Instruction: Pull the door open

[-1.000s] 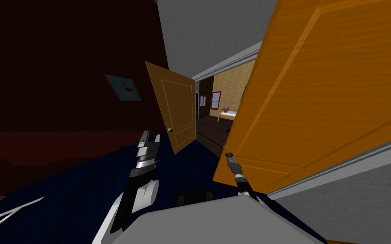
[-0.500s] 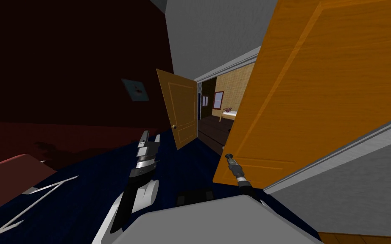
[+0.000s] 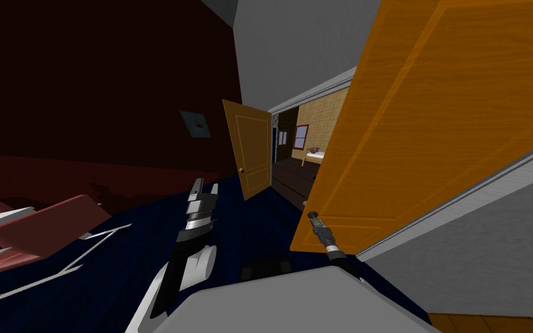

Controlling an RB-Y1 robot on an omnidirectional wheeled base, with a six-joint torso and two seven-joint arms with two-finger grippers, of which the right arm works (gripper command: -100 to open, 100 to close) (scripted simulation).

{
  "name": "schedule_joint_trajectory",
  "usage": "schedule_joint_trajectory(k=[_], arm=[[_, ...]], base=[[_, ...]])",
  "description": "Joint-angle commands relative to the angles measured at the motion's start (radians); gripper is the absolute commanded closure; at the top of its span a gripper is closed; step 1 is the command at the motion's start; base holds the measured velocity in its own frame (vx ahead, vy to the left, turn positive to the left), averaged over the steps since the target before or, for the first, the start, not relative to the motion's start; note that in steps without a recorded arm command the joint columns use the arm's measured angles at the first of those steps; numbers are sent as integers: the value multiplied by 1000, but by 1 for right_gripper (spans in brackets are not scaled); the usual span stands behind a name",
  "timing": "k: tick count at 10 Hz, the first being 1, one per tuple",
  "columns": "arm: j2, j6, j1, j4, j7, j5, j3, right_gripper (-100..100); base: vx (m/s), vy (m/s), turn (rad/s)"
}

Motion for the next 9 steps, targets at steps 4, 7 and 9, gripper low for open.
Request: schedule_joint_trajectory(k=[4, 7, 9], arm=[[-35, -65, 30, 13, -50, 24, 38, 100], [-56, -99, 44, 22, -77, 36, 57, 100], [-59, -95, 49, 17, -76, 37, 59, 100]], base=[[-206, -44, 118], [-200, -42, 107], [-112, -29, 48]])
